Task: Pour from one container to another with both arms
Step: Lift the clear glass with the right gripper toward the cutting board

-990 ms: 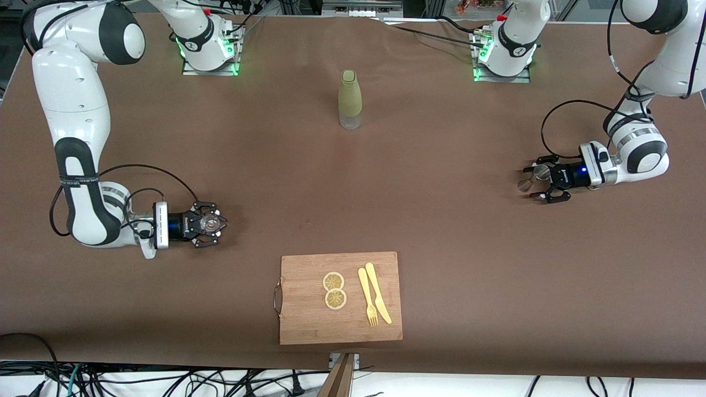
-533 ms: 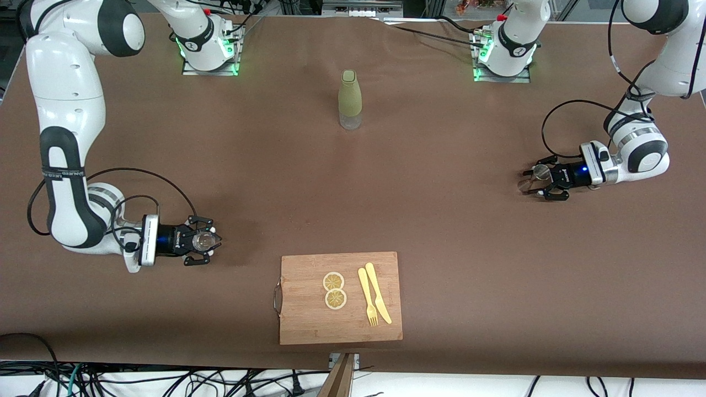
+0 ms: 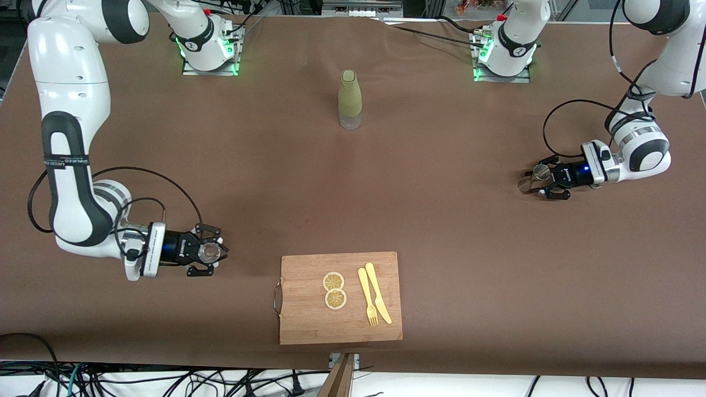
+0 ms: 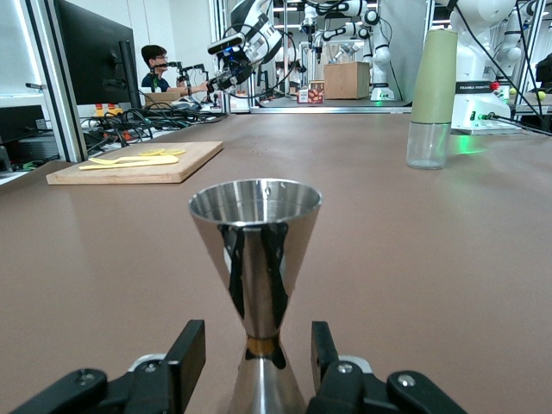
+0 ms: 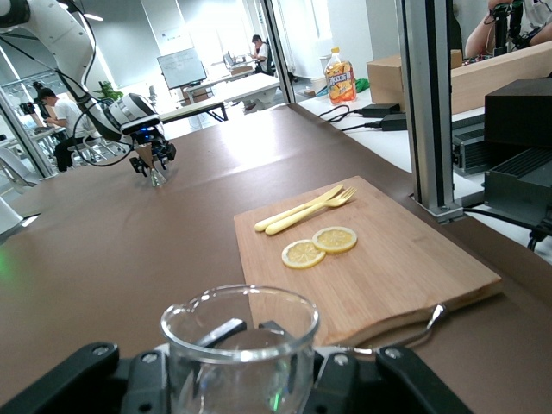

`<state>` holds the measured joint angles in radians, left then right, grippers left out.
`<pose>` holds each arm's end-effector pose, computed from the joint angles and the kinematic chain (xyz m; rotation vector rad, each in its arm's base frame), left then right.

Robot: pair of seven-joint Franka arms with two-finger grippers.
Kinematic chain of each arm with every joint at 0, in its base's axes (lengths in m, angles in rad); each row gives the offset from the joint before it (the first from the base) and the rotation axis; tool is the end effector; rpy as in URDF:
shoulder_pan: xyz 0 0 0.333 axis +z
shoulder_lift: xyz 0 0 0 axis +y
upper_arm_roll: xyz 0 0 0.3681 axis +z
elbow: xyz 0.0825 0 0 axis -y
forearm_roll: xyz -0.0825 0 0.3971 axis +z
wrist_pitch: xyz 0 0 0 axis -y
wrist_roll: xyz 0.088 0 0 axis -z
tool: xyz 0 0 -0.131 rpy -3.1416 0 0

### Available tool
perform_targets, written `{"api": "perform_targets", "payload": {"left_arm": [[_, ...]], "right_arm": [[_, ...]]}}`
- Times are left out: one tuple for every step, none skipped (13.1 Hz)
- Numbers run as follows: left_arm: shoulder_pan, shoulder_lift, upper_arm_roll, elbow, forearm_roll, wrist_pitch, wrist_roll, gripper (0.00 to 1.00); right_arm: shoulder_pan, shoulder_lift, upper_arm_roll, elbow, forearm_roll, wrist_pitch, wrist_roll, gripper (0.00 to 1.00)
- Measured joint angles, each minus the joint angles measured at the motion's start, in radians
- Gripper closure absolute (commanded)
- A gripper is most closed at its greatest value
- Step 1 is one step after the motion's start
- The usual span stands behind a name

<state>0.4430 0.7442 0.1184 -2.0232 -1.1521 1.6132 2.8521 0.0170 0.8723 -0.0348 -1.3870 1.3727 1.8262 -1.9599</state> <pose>0.4969 0.1783 0.0958 1.5074 -1.3423 1.1836 0.7728 0.0955 0.2245 -1.6555 -1.1664 -0.9209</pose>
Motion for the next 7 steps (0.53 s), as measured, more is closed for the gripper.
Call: {"api": "perform_targets", "payload": {"left_arm": [[0.002, 0.000, 0.002, 0.000, 0.000, 0.000, 0.000, 0.45], [0.004, 0.000, 0.003, 0.000, 0.000, -0.001, 0.001, 0.46], [0.004, 0.000, 0.003, 0.000, 0.000, -0.003, 0.001, 0.48], [0.004, 0.000, 0.003, 0.000, 0.000, -0.006, 0.001, 0.49], [0.004, 0.000, 0.003, 0.000, 0.000, -0.008, 0.002, 0.49], [0.004, 0.000, 0.003, 0.001, 0.000, -0.009, 0.003, 0.49], [0.003, 0.000, 0.003, 0.001, 0.000, -0.009, 0.003, 0.51]], "right_arm": [[0.020, -0.005, 0.002, 0.000, 0.013, 0.016, 0.002, 0.91], [0.040, -0.009, 0.004, 0.000, 0.025, 0.023, 0.005, 0.91], [0.055, -0.012, 0.006, 0.000, 0.032, 0.026, 0.013, 0.91], [0.067, -0.014, 0.007, 0.000, 0.036, 0.026, 0.026, 0.91], [0.077, -0.015, 0.008, 0.000, 0.037, 0.026, 0.037, 0.91], [0.083, -0.015, 0.010, 0.000, 0.037, 0.026, 0.045, 0.91], [0.087, -0.015, 0.016, 0.000, 0.037, 0.026, 0.049, 0.91]]}}
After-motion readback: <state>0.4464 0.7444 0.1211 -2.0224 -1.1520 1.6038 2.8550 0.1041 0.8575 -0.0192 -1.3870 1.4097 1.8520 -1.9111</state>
